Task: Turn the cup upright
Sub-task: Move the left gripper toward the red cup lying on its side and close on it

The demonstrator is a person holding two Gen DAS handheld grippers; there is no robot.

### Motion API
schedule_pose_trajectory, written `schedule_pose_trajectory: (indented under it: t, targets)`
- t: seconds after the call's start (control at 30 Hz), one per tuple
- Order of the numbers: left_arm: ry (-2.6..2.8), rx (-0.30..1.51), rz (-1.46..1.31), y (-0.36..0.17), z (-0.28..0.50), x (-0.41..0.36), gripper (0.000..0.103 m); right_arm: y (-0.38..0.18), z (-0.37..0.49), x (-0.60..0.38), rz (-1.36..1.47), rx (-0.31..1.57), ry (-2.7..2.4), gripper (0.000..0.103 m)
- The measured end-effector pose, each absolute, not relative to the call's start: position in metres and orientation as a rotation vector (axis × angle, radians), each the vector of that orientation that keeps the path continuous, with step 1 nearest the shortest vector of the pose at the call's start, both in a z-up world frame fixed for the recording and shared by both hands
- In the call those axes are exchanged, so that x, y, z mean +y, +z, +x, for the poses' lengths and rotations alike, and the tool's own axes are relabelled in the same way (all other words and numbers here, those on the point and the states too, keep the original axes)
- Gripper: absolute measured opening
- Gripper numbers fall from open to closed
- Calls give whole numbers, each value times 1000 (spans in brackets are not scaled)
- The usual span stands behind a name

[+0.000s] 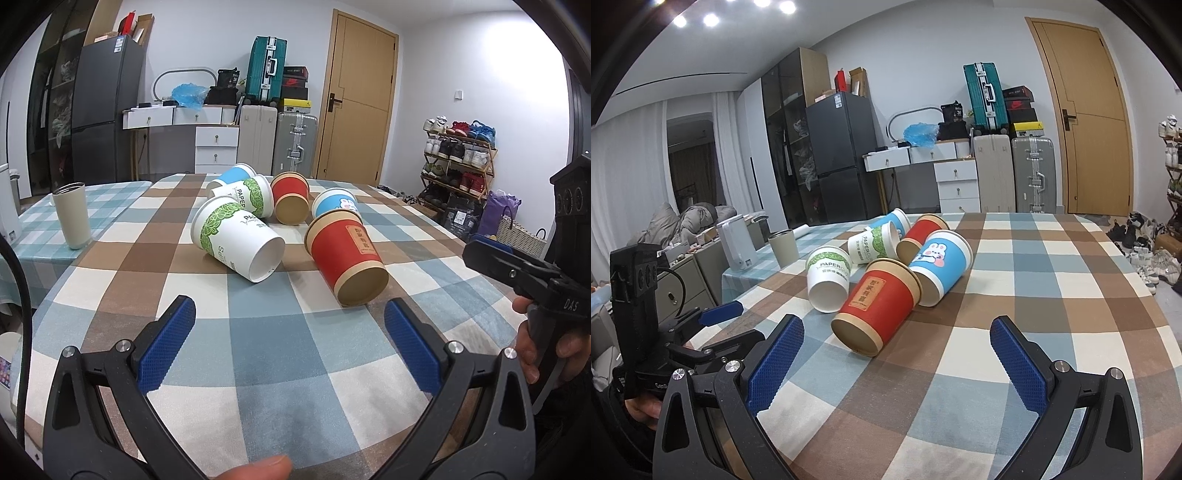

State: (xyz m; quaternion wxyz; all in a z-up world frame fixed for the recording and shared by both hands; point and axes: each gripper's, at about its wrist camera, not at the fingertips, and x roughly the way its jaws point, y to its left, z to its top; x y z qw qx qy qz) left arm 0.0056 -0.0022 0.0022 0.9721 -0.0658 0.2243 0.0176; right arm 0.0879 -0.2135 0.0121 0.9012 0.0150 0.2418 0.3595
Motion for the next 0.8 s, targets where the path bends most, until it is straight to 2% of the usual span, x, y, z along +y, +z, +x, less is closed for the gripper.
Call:
schedule_pose_trajectory:
  t: [0.8]
  targets:
    - [20,615,-98,13,97,-60,99,15,103,-247,46,541,634,103]
